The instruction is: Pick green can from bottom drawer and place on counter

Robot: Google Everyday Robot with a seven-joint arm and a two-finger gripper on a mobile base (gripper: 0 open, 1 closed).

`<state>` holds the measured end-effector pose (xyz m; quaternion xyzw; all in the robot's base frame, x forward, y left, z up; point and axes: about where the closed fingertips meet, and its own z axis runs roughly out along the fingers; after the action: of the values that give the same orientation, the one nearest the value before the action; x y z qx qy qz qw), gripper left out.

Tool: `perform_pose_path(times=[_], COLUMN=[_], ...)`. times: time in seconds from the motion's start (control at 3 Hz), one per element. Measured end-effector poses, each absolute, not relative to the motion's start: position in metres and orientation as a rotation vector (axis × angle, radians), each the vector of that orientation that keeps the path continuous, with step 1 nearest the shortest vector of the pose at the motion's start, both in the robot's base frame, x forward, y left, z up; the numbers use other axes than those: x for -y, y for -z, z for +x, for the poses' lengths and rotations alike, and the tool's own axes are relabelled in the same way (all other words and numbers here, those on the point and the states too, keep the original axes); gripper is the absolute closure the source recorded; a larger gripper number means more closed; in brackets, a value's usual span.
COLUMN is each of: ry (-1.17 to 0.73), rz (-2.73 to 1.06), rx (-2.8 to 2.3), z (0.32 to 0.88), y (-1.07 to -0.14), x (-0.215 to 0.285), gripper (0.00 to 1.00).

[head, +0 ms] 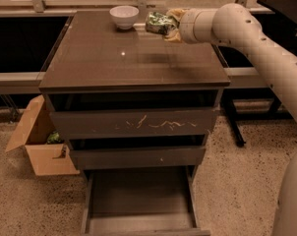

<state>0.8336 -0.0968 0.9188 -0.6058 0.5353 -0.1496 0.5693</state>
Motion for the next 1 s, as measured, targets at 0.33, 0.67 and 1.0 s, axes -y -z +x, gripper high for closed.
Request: perform_pose_path(times=[0.33, 0.67, 1.0], ry=[0.308, 0.231, 0.099], rz=[-1.378, -1.317, -1.212], rx=[-1.33, -1.475, -1.625], z=[0.833, 0.824, 0.816], y=[-0.919, -0.921, -0.917], x=[0.099, 0.1, 0.099], gripper=[1.0, 1.0, 1.0])
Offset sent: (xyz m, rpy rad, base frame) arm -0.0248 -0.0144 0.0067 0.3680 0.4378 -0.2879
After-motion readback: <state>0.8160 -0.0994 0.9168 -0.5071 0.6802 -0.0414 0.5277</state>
